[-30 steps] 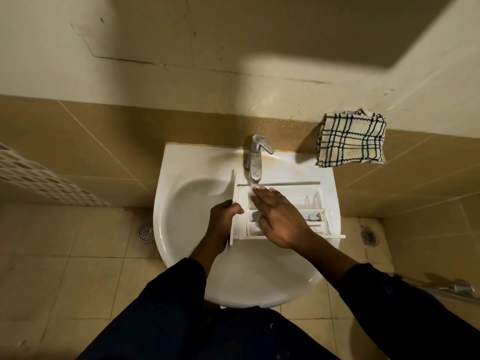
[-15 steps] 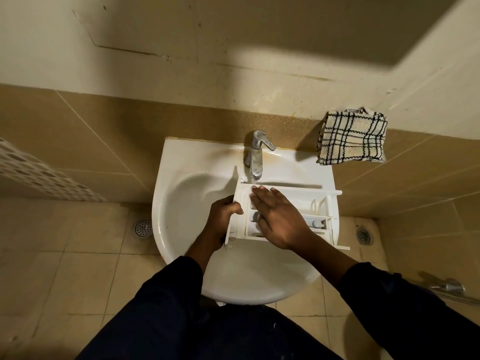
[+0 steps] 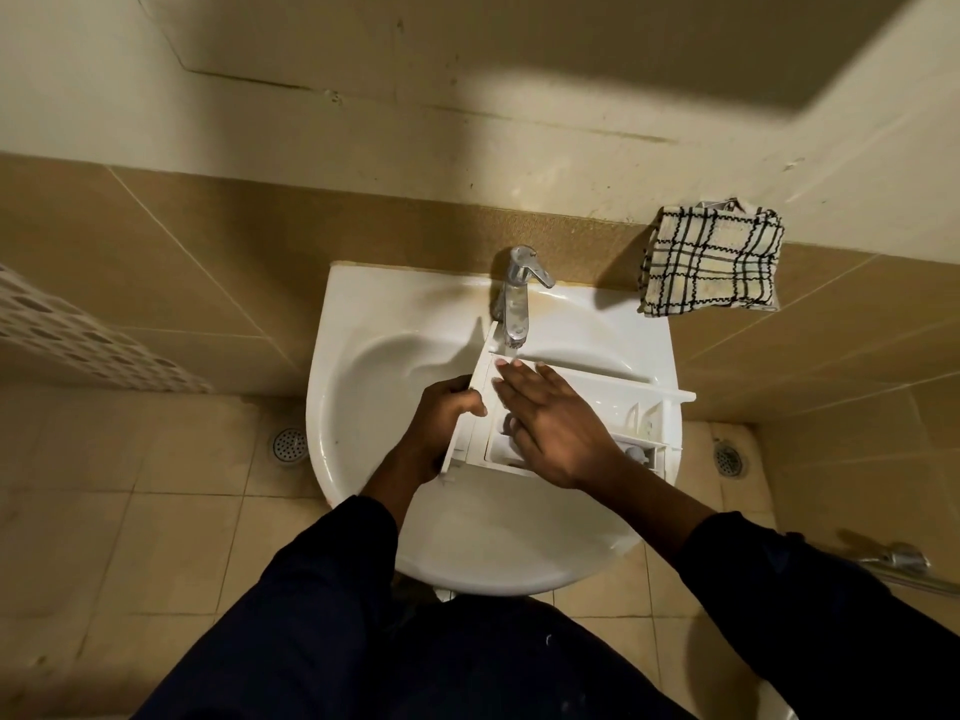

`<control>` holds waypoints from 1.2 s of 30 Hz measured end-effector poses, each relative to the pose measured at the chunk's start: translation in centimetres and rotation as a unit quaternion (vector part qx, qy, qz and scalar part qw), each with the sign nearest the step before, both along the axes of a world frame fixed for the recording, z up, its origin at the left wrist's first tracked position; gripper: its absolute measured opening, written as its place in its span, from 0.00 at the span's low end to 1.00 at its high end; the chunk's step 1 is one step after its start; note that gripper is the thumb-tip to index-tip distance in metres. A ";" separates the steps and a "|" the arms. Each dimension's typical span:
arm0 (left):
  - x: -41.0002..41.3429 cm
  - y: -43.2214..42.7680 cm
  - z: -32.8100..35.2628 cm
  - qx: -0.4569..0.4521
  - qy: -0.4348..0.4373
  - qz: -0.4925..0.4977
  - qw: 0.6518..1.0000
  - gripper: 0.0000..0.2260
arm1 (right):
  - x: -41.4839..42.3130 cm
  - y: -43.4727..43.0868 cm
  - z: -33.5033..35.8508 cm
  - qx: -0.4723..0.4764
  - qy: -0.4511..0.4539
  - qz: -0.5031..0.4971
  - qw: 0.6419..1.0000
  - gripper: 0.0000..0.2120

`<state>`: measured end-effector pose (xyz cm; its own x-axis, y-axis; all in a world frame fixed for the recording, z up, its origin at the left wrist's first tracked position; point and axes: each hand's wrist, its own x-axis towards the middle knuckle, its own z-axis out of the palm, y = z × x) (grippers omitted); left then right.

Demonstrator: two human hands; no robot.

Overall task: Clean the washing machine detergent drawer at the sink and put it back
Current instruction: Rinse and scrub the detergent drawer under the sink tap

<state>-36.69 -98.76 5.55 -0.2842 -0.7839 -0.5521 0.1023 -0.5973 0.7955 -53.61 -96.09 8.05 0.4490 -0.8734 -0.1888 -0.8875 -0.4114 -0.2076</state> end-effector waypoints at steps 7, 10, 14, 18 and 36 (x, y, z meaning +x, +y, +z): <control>-0.6 0.0 -0.6 0.043 -0.019 0.025 0.999 0.05 | -0.5 -0.5 -1.1 0.053 0.028 0.054 0.997 0.27; -1.3 0.0 -1.0 0.100 -0.022 0.055 0.993 0.08 | -1.8 -2.2 -1.9 0.085 0.041 -0.008 0.996 0.32; -2.1 -0.2 -1.1 0.145 -0.023 0.120 0.982 0.06 | -2.4 -3.4 -2.1 0.104 0.024 -0.051 0.993 0.33; -2.8 -0.8 -0.2 0.178 0.042 0.161 0.970 0.09 | -2.0 -3.7 -1.2 0.089 -0.036 -0.005 0.995 0.26; -3.1 -2.7 0.6 0.165 -0.003 0.134 0.977 0.29 | 0.2 -3.9 0.7 0.172 -0.109 -0.020 0.979 0.23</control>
<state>-39.84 -101.46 6.17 -0.0887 -0.6096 -0.7878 0.2864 -0.7731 0.5659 -53.46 -99.96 8.74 0.4779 -0.7926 -0.3787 -0.8207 -0.2492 -0.5141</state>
